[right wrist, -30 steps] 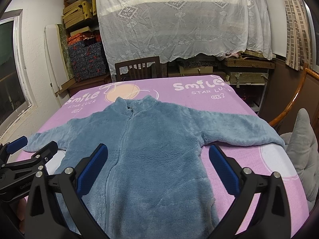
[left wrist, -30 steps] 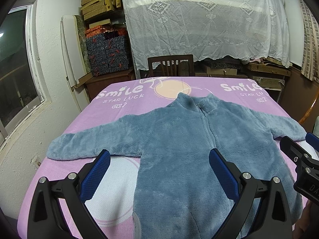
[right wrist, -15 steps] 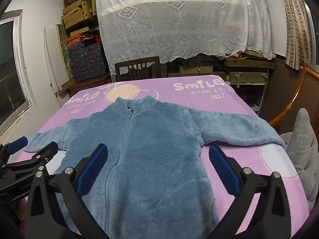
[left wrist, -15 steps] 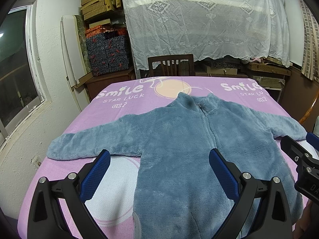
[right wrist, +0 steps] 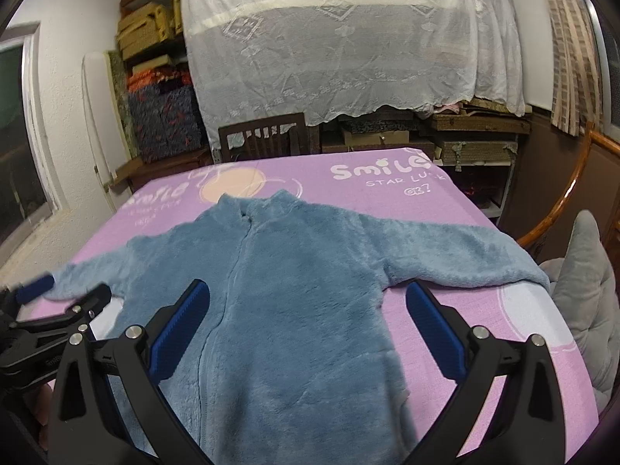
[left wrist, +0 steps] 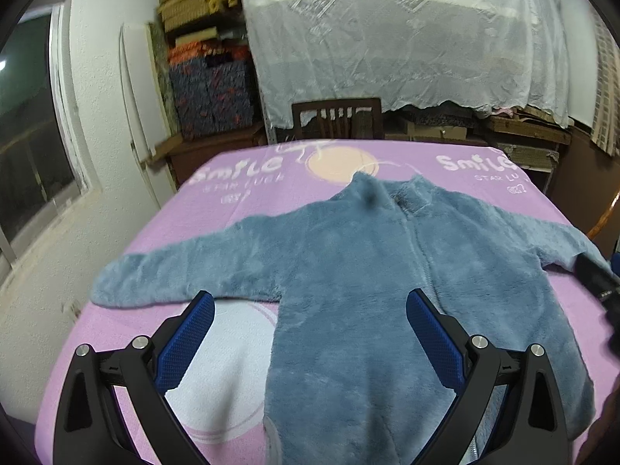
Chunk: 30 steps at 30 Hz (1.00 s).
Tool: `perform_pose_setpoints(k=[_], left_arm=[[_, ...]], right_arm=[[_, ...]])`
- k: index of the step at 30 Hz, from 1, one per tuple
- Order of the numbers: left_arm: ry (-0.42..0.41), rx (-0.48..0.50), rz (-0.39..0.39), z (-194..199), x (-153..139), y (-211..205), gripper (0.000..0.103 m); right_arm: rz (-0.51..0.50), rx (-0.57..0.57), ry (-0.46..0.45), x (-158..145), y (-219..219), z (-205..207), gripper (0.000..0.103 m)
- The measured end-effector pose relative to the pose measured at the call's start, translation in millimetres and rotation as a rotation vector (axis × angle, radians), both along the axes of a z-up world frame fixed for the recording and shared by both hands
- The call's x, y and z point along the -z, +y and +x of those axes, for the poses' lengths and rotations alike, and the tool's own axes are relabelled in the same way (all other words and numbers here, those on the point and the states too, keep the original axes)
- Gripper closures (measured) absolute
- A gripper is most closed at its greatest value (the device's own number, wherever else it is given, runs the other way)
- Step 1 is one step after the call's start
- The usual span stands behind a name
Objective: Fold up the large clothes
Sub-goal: 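Move the right gripper to the jacket sleeve cuff and grasp it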
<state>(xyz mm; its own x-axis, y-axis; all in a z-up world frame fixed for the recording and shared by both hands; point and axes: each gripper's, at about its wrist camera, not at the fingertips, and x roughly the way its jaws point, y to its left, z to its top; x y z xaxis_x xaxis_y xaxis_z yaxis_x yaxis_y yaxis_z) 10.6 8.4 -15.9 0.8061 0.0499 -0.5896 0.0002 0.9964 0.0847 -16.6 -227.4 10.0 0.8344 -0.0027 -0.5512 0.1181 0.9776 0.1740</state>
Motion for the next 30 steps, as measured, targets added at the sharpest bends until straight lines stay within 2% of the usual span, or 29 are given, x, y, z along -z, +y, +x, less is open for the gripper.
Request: perform_pose_setpoints(k=[1, 5, 9, 12, 16, 19, 21, 24, 27, 30], left_arm=[[0.025, 0.004, -0.027, 4, 2, 6, 0.003], [0.074, 0.007, -0.108, 15, 12, 21, 0.003], [0.130, 0.026, -0.096, 23, 27, 16, 0.003], [0.194, 0.044, -0.077, 32, 43, 10, 0.003], [0.237, 0.062, -0.049, 38, 52, 2, 0.003], [0.259, 0.116, -0.070, 42, 45, -10, 0.003], [0.269, 0.151, -0.075, 45, 40, -22, 0.003], [0.267, 0.219, -0.048, 47, 39, -47, 0.003], [0.247, 0.250, -0.001, 48, 50, -65, 0.003], [0.261, 0.241, 0.003, 52, 67, -65, 0.003]], right_arm=[[0.033, 0.004, -0.009, -3, -9, -1, 0.004], [0.279, 0.070, -0.081, -8, -75, -16, 0.004], [0.566, 0.135, -0.096, 16, -145, -32, 0.004], [0.700, 0.173, -0.091, 32, -182, -40, 0.004], [0.716, 0.213, -0.022, 41, -206, -31, 0.004], [0.728, 0.268, 0.035, 51, -226, -21, 0.007], [0.763, 0.294, 0.078, 63, -238, -13, 0.019], [0.803, 0.308, 0.132, 80, -246, 2, 0.026], [0.824, 0.334, 0.177, 93, -249, 15, 0.029], [0.848, 0.365, 0.210, 105, -251, 31, 0.029]])
